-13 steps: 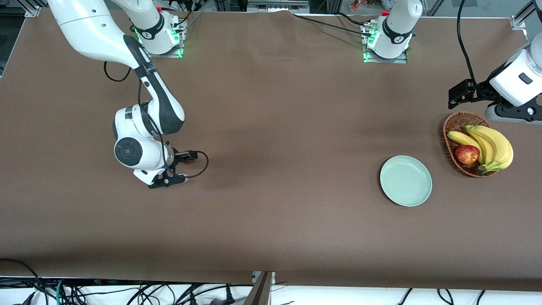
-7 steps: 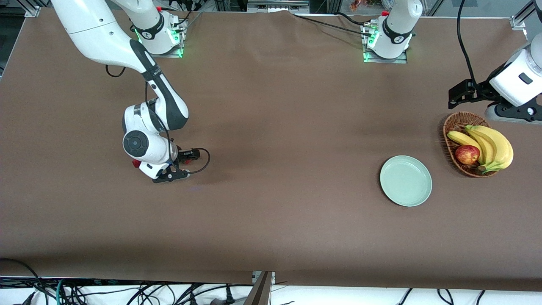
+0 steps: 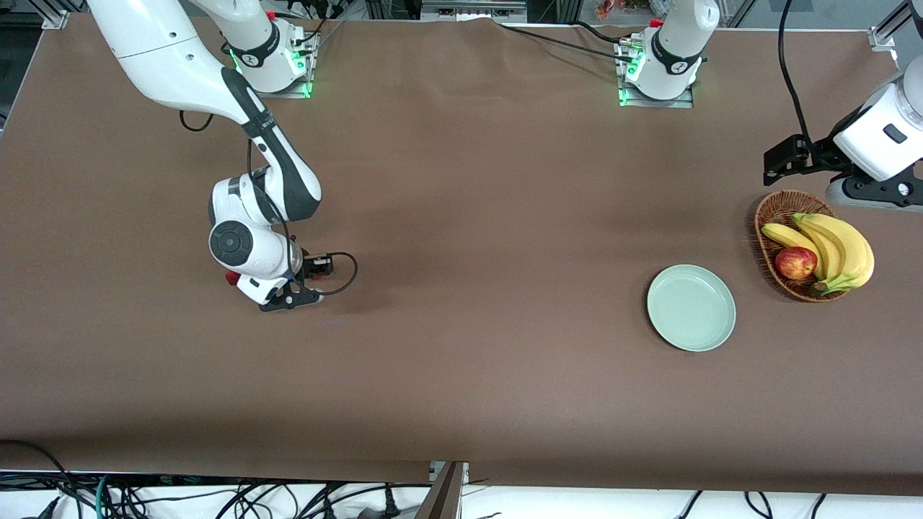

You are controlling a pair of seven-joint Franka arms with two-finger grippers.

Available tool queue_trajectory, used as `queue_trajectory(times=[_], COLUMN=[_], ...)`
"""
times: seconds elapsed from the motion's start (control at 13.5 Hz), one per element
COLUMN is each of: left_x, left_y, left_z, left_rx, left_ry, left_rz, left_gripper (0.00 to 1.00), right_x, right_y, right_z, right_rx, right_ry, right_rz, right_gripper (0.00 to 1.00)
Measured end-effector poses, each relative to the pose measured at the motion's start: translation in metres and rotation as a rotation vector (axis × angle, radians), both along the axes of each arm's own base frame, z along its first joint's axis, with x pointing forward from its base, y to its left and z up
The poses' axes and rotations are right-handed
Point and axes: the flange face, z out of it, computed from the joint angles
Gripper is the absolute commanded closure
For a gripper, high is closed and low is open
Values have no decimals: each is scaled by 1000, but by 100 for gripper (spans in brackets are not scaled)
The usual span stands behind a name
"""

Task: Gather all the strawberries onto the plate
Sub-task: 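Lower the right gripper onto a strawberry and close it, then carry the strawberry to mid-table and open the right gripper to release it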

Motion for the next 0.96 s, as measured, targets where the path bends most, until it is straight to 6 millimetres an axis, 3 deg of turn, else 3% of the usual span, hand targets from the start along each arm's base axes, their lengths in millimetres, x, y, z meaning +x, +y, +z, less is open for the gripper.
queue_trajectory(times=[0.07,0.37,0.52,0.67,0.96], left_x=[0,0,0,0,0], left_y=[0,0,0,0,0], left_z=[0,0,0,0,0], left_rx=[0,0,0,0,0], left_ry=[0,0,0,0,0], left_rz=[0,0,0,0,0], left_gripper=[0,0,0,0,0], right_x=[0,3,7,5,-29], right_y=[1,4,24,72,216], right_z=[1,6,18,34,53], right_rx=[1,5,12,19,47], right_ry=[-2,-15,-42,-74,-109], right_rz=[0,-11,-53,-119,-306], right_gripper=[92,92,92,92,92])
